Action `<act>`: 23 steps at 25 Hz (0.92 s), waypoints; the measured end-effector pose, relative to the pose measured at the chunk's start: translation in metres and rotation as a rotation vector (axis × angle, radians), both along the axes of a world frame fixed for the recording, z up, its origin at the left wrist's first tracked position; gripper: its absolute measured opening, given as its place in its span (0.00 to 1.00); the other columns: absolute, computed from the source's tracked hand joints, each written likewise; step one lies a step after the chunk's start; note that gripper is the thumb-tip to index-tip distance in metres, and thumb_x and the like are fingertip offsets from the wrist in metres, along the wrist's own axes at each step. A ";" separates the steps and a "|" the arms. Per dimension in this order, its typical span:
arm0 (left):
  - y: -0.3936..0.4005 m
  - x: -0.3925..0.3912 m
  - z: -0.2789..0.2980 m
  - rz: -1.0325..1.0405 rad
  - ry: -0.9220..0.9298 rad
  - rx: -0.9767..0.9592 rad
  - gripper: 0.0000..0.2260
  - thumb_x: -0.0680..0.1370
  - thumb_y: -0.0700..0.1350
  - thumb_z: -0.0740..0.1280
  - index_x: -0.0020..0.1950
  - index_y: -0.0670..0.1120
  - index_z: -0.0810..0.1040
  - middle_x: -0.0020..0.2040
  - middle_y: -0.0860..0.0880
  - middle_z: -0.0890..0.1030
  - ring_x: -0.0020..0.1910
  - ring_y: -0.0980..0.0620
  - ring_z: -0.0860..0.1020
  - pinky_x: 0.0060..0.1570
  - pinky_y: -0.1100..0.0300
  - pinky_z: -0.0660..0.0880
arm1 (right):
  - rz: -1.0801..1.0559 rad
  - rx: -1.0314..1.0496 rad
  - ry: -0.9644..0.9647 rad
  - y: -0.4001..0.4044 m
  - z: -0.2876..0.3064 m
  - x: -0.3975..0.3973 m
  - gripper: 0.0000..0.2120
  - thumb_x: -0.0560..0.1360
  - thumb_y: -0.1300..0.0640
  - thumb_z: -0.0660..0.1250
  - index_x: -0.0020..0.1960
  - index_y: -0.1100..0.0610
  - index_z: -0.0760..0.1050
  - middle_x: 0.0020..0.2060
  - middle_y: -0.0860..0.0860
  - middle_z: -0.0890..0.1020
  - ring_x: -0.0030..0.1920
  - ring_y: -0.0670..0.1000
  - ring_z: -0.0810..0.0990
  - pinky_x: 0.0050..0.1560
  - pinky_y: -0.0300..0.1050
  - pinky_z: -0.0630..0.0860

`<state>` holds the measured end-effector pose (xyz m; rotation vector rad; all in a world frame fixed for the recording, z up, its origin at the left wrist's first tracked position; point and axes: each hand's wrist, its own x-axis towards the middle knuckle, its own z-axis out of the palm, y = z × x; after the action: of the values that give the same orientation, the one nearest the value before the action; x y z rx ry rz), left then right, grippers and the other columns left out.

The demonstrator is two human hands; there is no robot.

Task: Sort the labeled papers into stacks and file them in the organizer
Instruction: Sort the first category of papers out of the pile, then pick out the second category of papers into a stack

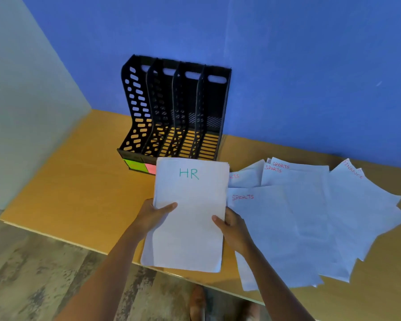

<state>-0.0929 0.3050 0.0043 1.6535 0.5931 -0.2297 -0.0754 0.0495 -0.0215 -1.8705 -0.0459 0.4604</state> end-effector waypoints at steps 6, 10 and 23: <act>0.084 -0.019 -0.022 0.052 0.164 0.144 0.13 0.73 0.45 0.77 0.55 0.43 0.81 0.49 0.46 0.83 0.44 0.49 0.82 0.39 0.57 0.76 | -0.203 -0.210 -0.209 -0.011 -0.008 -0.002 0.11 0.78 0.60 0.70 0.59 0.59 0.78 0.57 0.51 0.83 0.56 0.49 0.81 0.55 0.33 0.76; 0.128 -0.012 -0.030 0.042 0.240 0.228 0.13 0.72 0.44 0.78 0.52 0.39 0.82 0.43 0.45 0.83 0.39 0.48 0.81 0.38 0.60 0.74 | -0.320 -0.343 -0.236 -0.044 -0.012 0.005 0.14 0.76 0.64 0.70 0.62 0.61 0.78 0.58 0.56 0.83 0.57 0.57 0.82 0.58 0.48 0.78; 0.194 0.011 -0.054 0.152 0.355 0.543 0.19 0.71 0.44 0.78 0.57 0.37 0.80 0.49 0.37 0.82 0.45 0.38 0.79 0.43 0.49 0.77 | -0.409 -0.703 -0.128 -0.093 -0.035 0.006 0.30 0.68 0.60 0.79 0.67 0.62 0.71 0.63 0.64 0.74 0.62 0.68 0.73 0.61 0.64 0.73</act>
<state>-0.0816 0.4991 -0.0498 2.0928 1.1202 -0.2683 -0.0693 -0.0437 -0.0562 -2.5140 0.4595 0.0622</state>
